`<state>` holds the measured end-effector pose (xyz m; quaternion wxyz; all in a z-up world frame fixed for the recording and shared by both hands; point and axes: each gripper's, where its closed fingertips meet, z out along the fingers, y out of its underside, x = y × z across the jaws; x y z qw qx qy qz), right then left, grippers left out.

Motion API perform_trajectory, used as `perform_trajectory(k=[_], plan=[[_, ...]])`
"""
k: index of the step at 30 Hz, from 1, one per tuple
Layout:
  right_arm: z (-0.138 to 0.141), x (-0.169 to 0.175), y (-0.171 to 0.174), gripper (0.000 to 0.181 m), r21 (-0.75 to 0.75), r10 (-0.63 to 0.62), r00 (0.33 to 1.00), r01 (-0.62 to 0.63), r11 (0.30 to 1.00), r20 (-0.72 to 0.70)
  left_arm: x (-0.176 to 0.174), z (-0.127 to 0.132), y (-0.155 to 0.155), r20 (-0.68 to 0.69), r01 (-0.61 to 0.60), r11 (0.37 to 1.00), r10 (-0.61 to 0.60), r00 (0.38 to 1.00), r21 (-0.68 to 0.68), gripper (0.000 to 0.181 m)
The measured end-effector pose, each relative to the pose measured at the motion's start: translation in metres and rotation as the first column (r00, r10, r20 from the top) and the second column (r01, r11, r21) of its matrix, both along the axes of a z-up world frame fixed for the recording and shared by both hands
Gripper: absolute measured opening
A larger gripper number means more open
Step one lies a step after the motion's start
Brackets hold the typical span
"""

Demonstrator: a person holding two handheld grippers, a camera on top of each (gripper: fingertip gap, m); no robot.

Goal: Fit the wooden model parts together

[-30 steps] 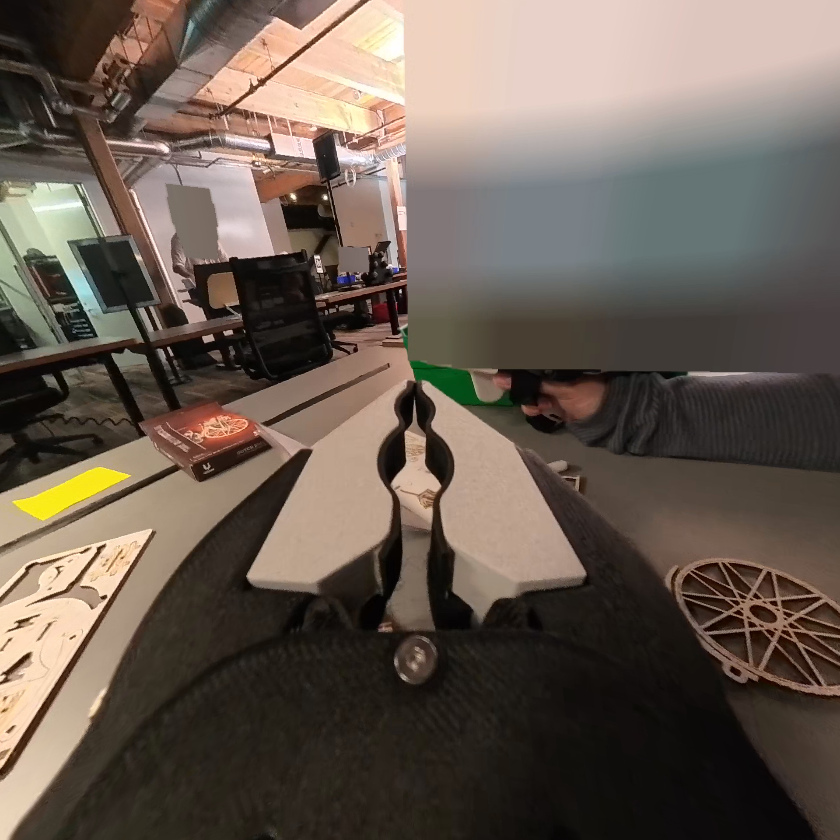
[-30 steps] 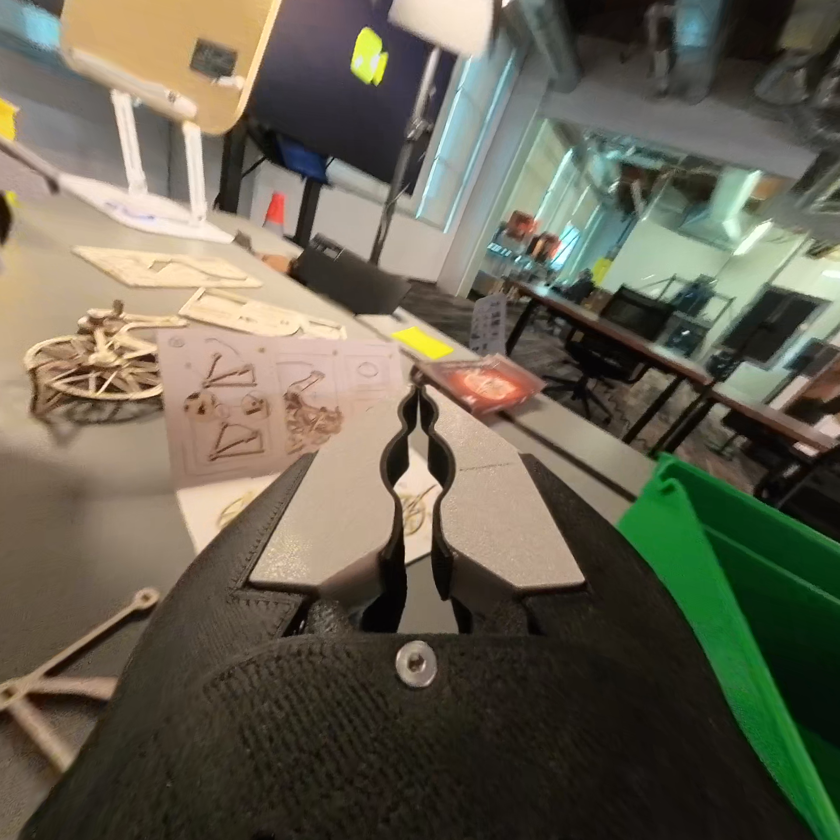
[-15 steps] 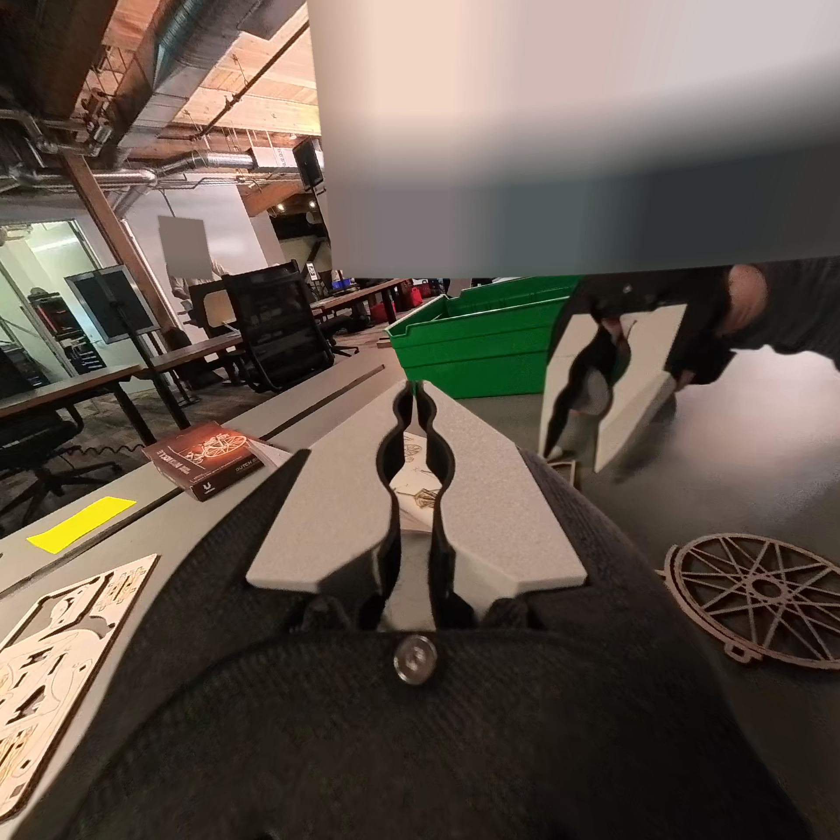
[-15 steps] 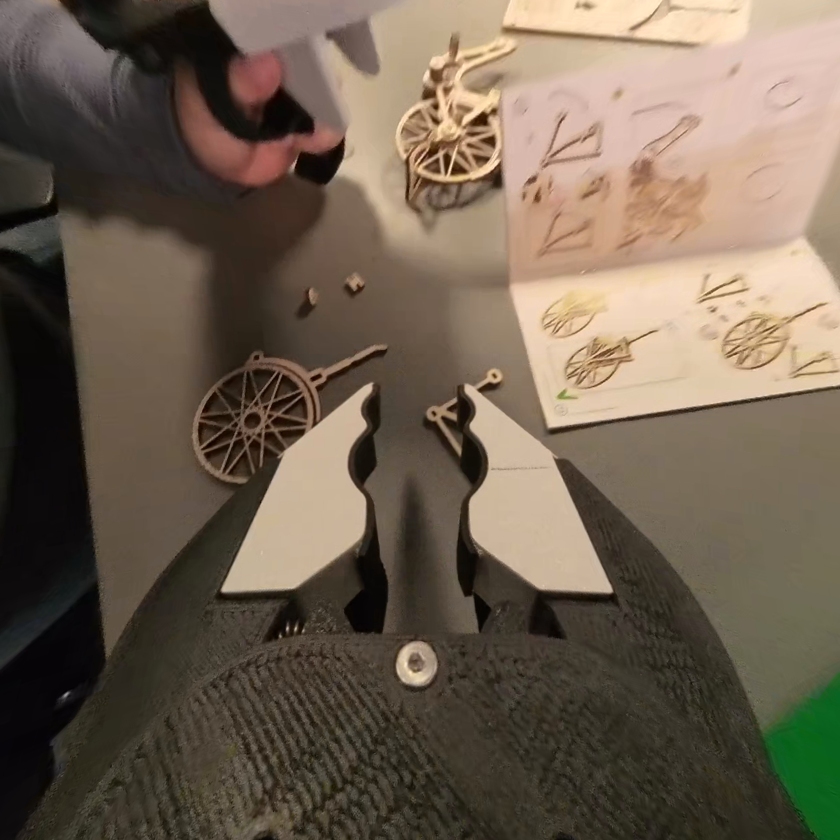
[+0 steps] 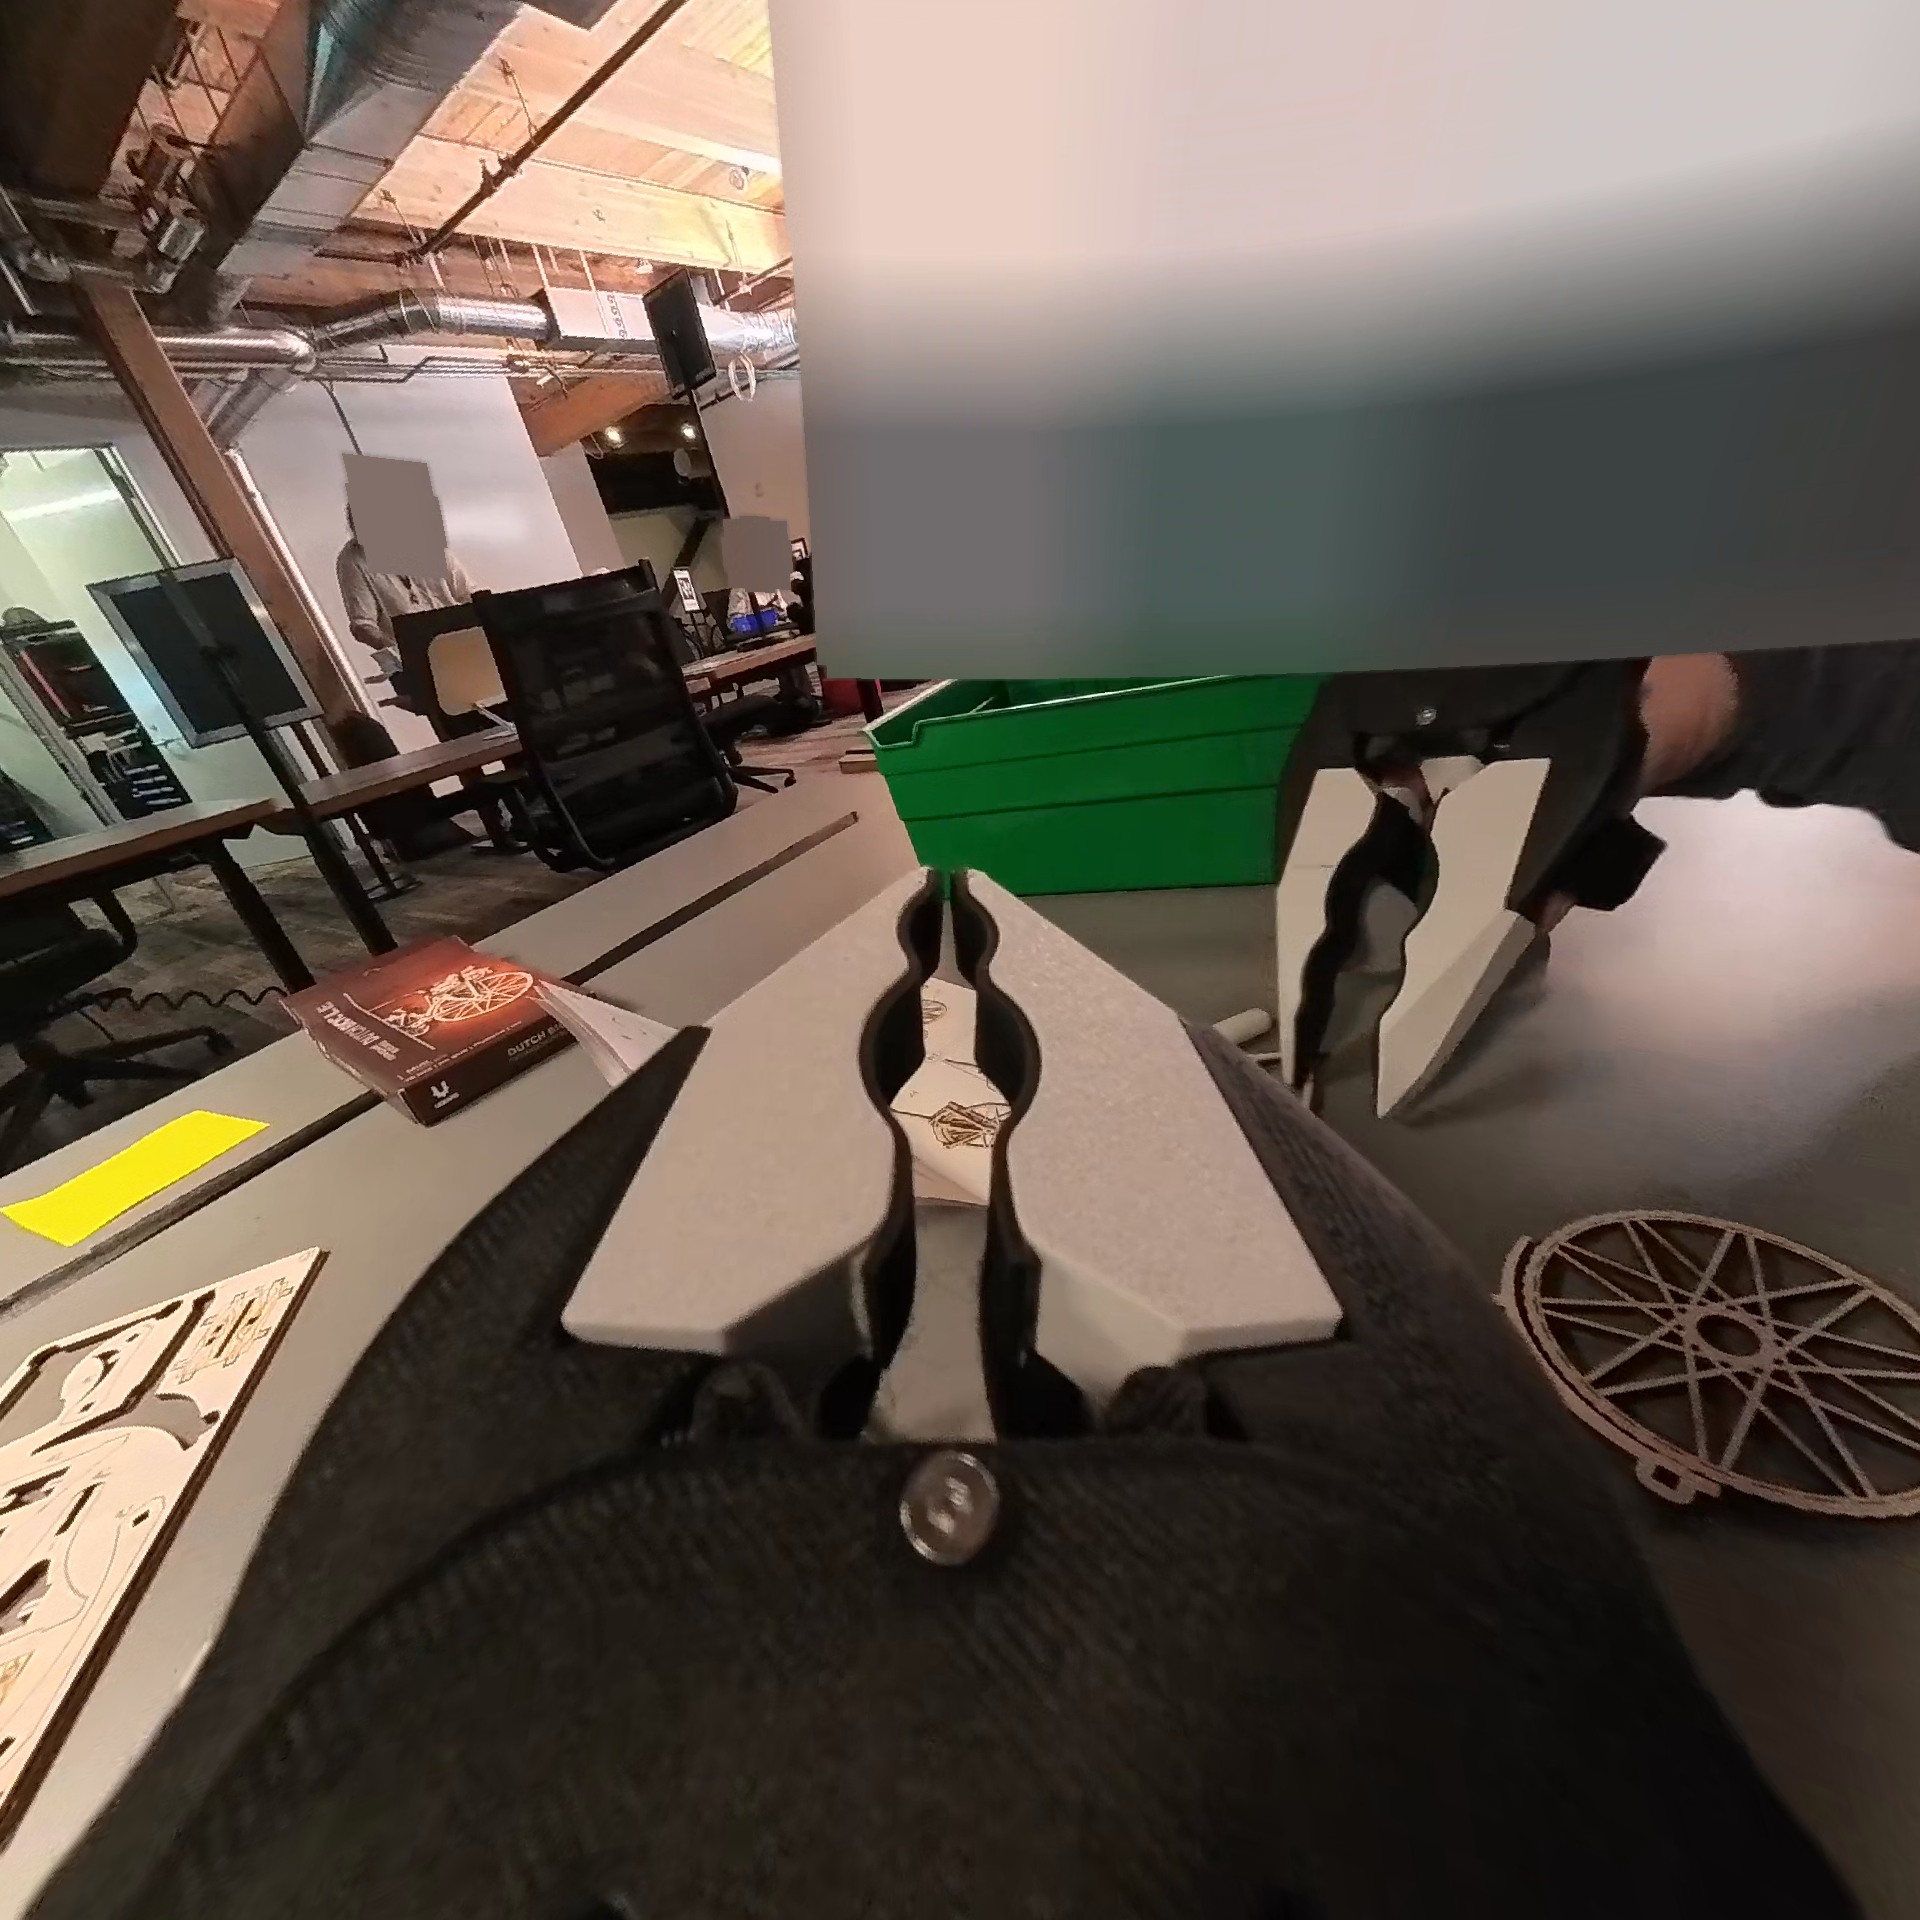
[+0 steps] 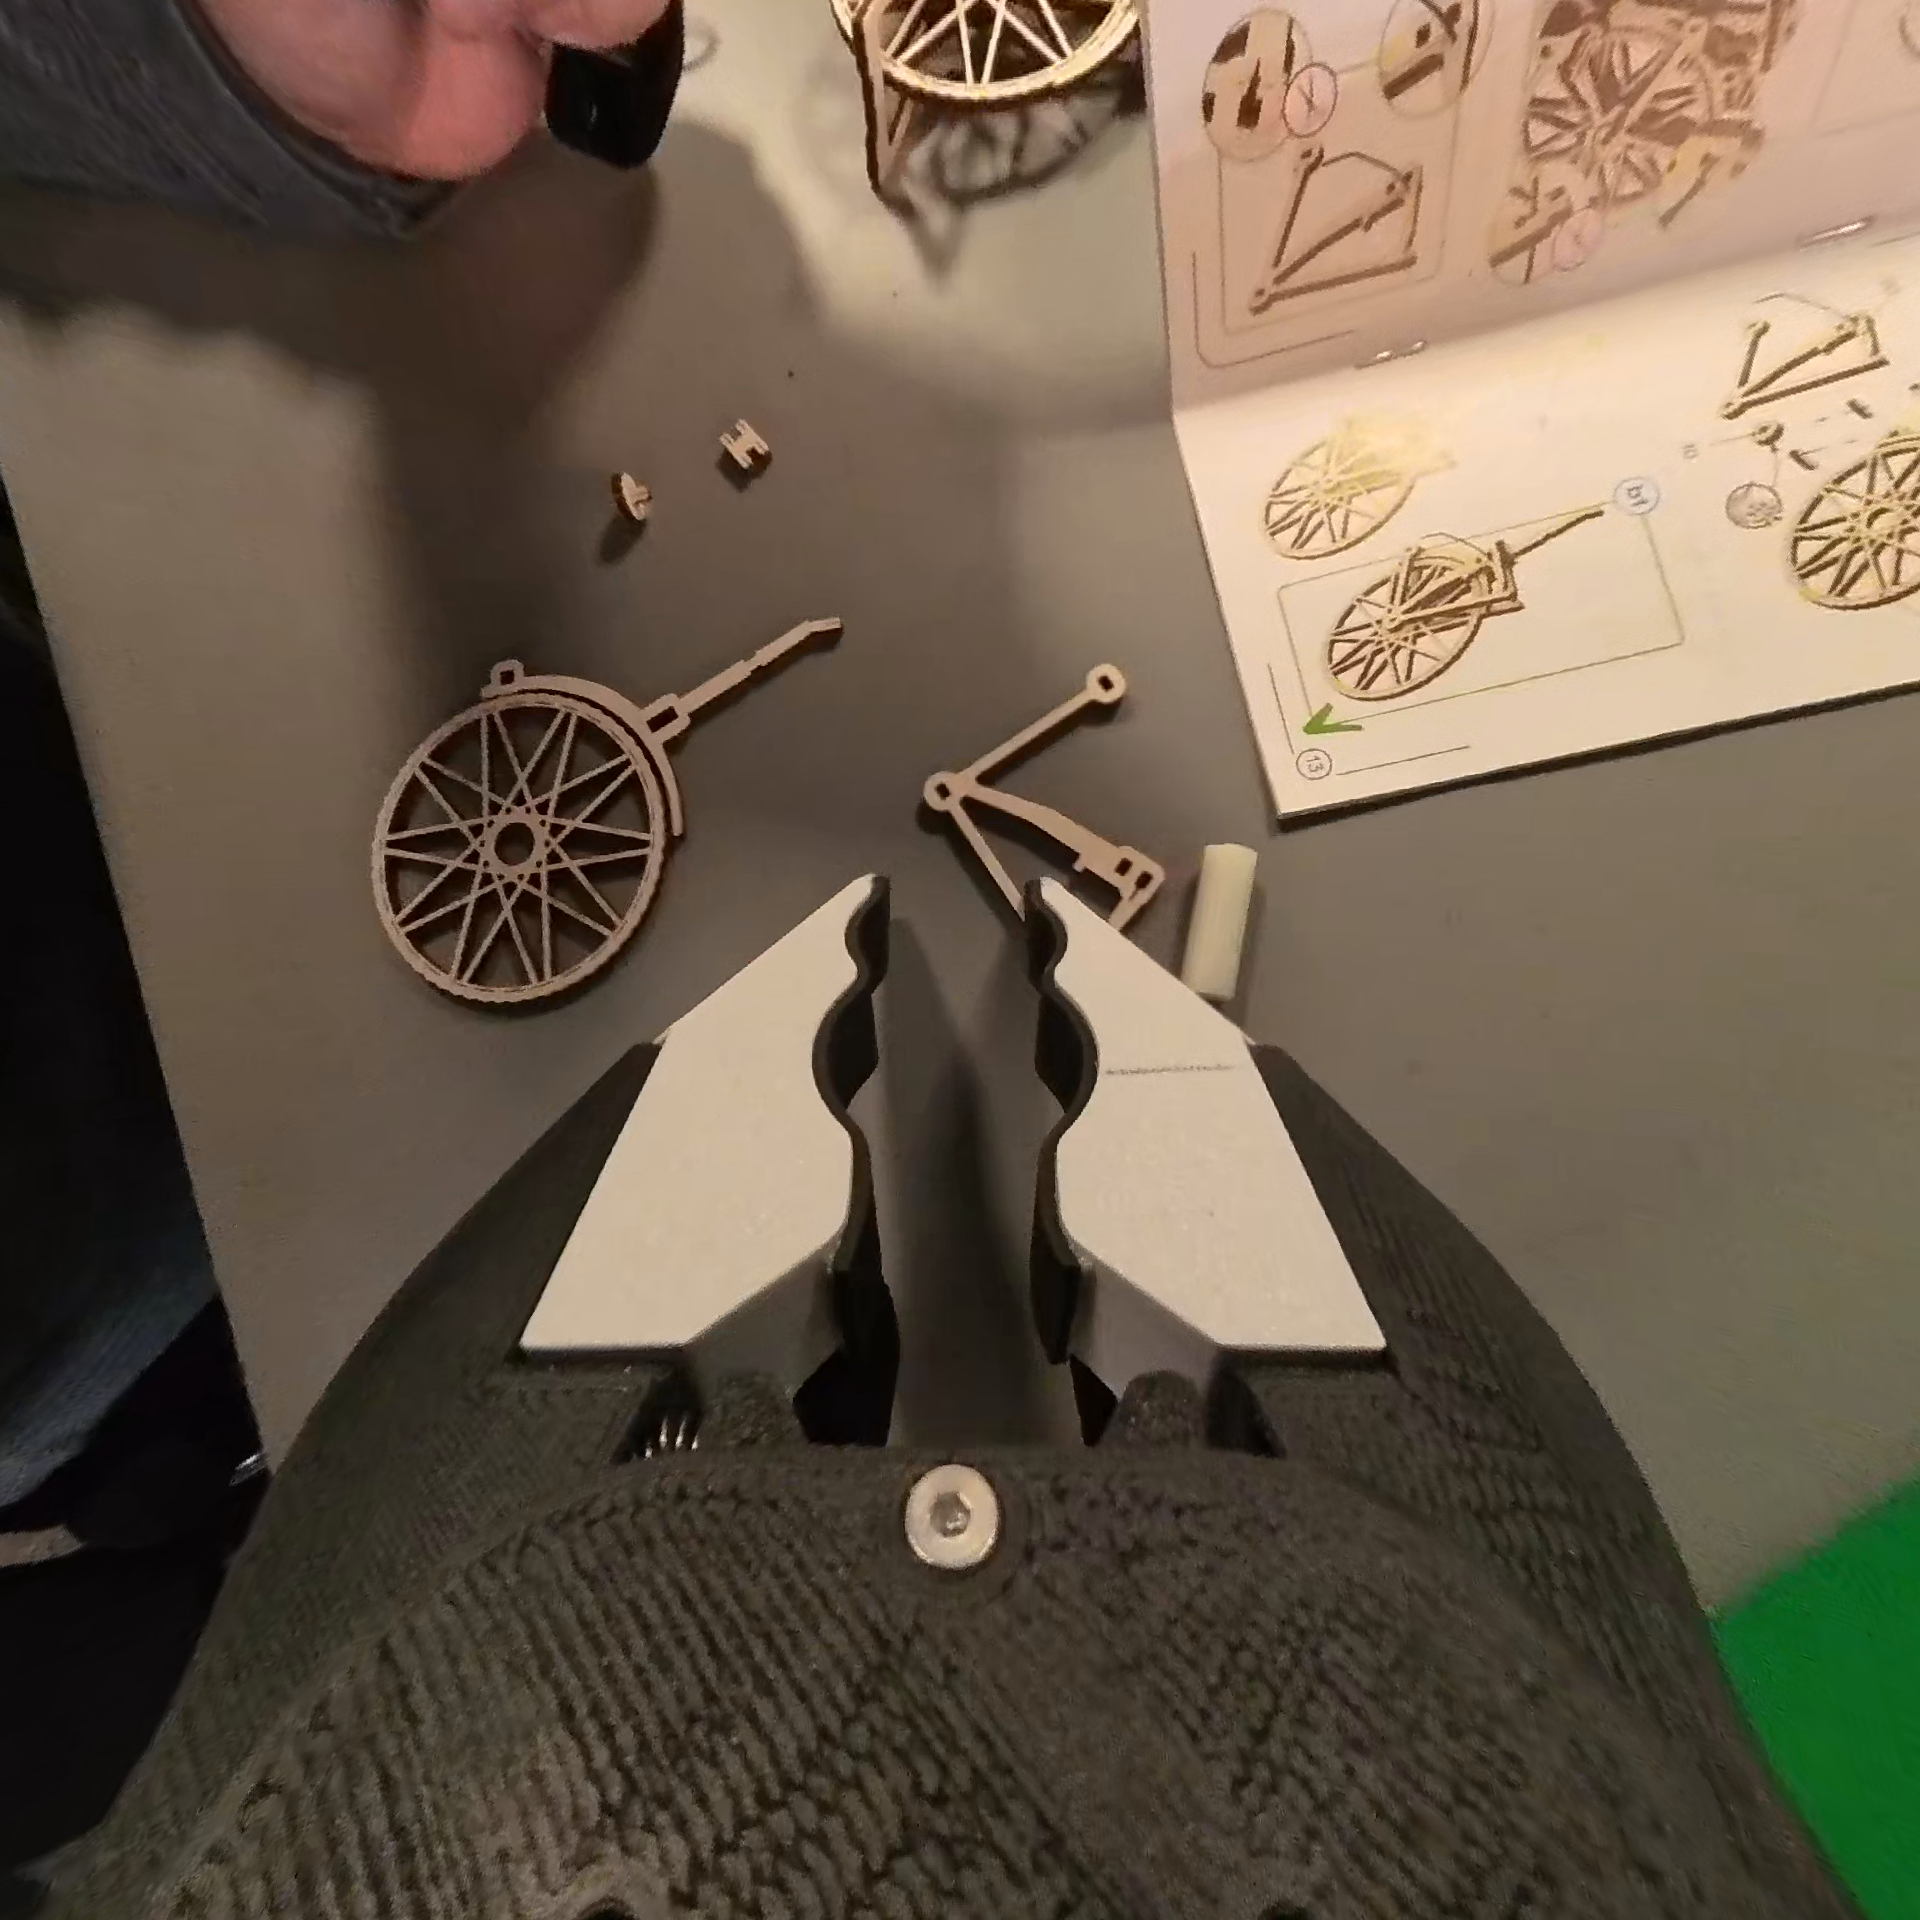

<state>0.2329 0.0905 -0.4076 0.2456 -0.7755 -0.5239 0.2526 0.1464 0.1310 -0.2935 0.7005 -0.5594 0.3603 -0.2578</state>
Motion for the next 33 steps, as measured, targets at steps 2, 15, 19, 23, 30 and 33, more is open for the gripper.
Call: perform_trajectory(k=[2,15,19,23,30,33], plan=[[0.001,-0.001,-0.007,0.024,-0.031,0.010,1.000,-0.010,0.999,-0.005,0.000,0.000,0.001,0.002,0.000,1.000,0.000,1.000,-0.005,0.000],[0.005,-0.008,-0.004,0.031,0.072,0.112,0.994,-0.110,0.991,-0.019,0.002,-0.002,0.000,-0.007,0.008,1.000,-0.008,1.000,-0.008,0.000],[-0.001,-0.006,-0.011,0.031,0.073,0.151,0.988,-0.154,0.985,0.037,0.002,-0.002,0.000,-0.011,0.006,1.000,-0.006,1.000,-0.006,0.000],[-0.003,0.001,-0.013,0.024,0.101,0.124,0.988,-0.133,0.986,0.095,0.002,-0.002,-0.001,-0.011,0.008,1.000,-0.008,1.000,-0.008,0.001],[-0.002,0.003,-0.016,0.018,0.152,0.060,0.995,-0.073,0.986,0.085,0.001,-0.002,0.000,-0.007,0.001,1.000,-0.001,1.000,-0.011,0.001],[0.004,0.001,-0.015,0.017,0.170,0.029,0.999,-0.035,0.985,0.038,-0.001,0.000,0.000,0.001,-0.004,1.000,0.004,1.000,-0.012,0.001]])
